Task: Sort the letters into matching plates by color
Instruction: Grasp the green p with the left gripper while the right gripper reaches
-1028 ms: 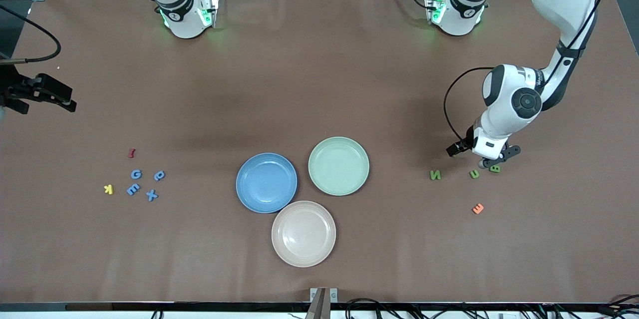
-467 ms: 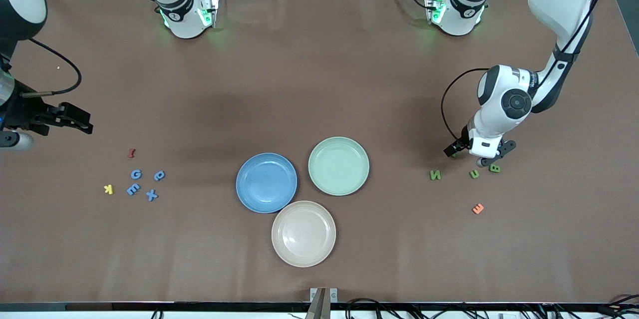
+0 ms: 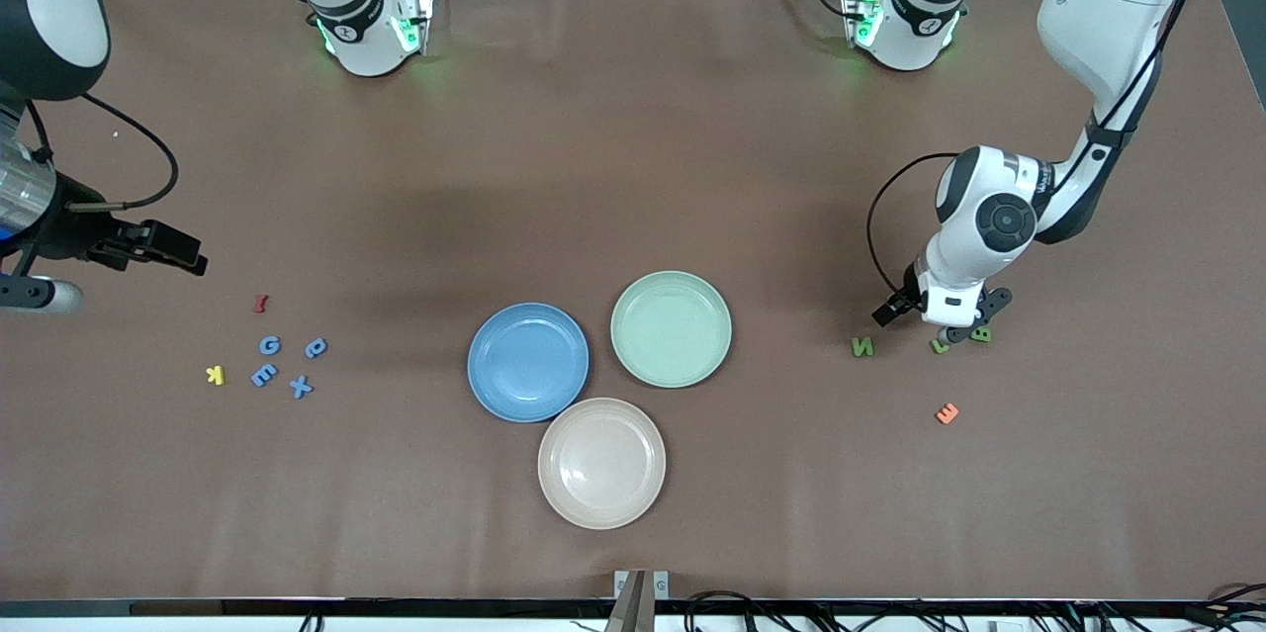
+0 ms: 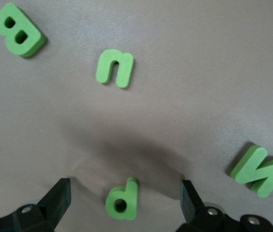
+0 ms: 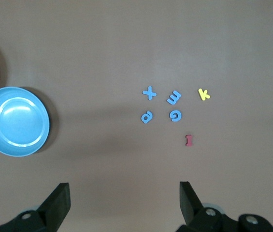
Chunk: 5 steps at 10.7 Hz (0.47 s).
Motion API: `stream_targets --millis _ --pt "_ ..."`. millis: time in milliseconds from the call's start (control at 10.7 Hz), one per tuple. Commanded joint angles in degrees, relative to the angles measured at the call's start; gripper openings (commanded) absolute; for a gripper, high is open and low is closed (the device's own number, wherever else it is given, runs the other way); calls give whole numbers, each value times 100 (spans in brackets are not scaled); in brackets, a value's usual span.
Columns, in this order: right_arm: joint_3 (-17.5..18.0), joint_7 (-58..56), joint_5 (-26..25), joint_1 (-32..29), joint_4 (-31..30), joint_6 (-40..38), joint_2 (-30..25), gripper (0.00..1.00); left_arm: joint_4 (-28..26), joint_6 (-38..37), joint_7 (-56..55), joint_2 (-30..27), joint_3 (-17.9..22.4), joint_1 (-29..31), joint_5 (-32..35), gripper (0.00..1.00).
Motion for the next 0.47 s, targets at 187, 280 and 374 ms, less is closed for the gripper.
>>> stream_targets --millis 187,280,374 --pt "69 2039 341 -70 -226 363 121 100 181 38 -266 174 -10 -92 229 100" --pt "69 2278 341 -79 -279 442 139 100 155 29 -257 139 -18 -75 238 100" --pt "69 2463 341 -97 -297 461 200 100 128 29 -239 130 -10 -75 247 100"
